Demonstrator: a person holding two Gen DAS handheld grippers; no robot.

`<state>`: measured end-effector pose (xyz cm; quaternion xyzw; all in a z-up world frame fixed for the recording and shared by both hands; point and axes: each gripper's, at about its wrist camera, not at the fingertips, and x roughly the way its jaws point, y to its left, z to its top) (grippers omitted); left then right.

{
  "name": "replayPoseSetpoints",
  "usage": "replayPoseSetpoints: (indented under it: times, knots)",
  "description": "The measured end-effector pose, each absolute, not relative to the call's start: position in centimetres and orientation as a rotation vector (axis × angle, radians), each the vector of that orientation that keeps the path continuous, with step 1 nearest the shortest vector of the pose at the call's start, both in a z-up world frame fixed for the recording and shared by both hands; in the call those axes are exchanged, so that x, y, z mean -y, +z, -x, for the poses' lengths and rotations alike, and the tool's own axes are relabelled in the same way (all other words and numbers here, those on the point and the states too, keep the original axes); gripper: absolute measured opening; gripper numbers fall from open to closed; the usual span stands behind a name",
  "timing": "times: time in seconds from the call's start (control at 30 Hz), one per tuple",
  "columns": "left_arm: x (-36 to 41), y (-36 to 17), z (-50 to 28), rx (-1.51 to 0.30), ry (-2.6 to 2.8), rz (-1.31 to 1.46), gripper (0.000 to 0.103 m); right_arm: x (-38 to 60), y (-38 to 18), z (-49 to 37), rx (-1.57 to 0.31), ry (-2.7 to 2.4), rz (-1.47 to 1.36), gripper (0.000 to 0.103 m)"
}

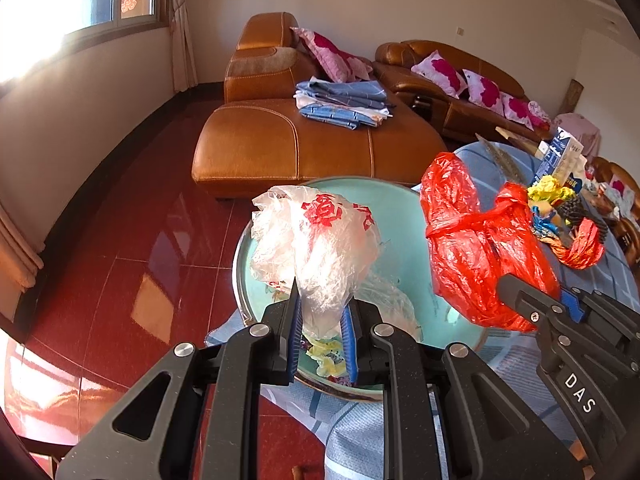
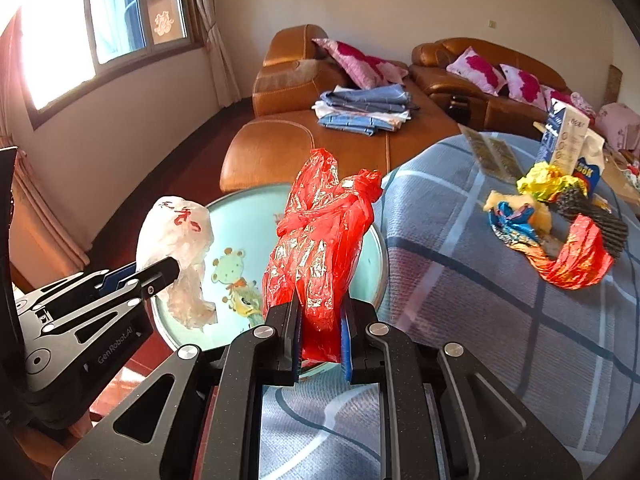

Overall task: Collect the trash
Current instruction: 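Open the left tool over the teal bin while the right tool opens too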

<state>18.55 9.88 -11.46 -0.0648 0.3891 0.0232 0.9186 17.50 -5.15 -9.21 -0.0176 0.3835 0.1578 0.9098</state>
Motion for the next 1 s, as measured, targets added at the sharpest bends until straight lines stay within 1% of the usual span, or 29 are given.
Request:
replayPoseSetpoints:
  times: [0.2,0.4,0.43,0.5,0.53,0.57,0.67,0.7,0.73,0.77,0.8,0.87,1.0]
  knots:
    - [-10.0,-12.1,-19.6,-0.818,0.047,0.129,0.017,4.9,-9.8,-18.6,-0.821,0.353,0.032,0.016]
    - [-10.1,-12.7,-20.0,-0.831,0.048,0.123,0.017,4.7,-10.1,-19.1,-0.834,0.379,0.03,0.021]
    - [-10.1,-12.8,-20.0,-0.832,0.048,0.122,0.018,4.8,-10.1,-19.1,-0.834,0.382,0.031,0.023]
    - [-10.1,-12.9,-20.0,-0.834,0.053,0.124,0.02,4.8,-10.0,-19.1,-0.832,0.387,0.03,0.033]
    - [-10.1,-12.8,-20.0,-0.833,0.056,0.124,0.028,5.0,-9.9,-19.1,-0.83,0.39,0.023,0.042]
    - [-10.0,-12.7,-20.0,-0.832,0.058,0.122,0.038,5.2,-9.8,-19.1,-0.827,0.393,0.013,0.047]
    - [-10.1,-12.3,-19.7,-0.819,0.071,0.119,0.045,5.7,-9.2,-19.0,-0.813,0.385,-0.002,0.047]
    - [-10.2,-12.2,-19.6,-0.816,0.078,0.123,0.051,5.9,-9.1,-19.0,-0.811,0.384,-0.007,0.047]
    - [-10.2,-12.1,-19.5,-0.812,0.086,0.128,0.055,6.2,-8.8,-18.9,-0.806,0.381,-0.015,0.047]
    - [-10.3,-11.9,-19.3,-0.809,0.094,0.135,0.06,6.4,-8.6,-18.8,-0.8,0.379,-0.024,0.048]
    - [-10.5,-11.7,-19.2,-0.804,0.107,0.147,0.068,6.8,-8.2,-18.6,-0.79,0.375,-0.036,0.049]
    - [-10.8,-11.3,-18.8,-0.79,0.145,0.161,0.077,7.5,-7.3,-18.2,-0.76,0.355,-0.05,0.063]
    - [-10.3,-10.6,-18.1,-0.77,0.169,0.14,0.079,8.6,-6.6,-17.5,-0.726,0.313,-0.051,0.07]
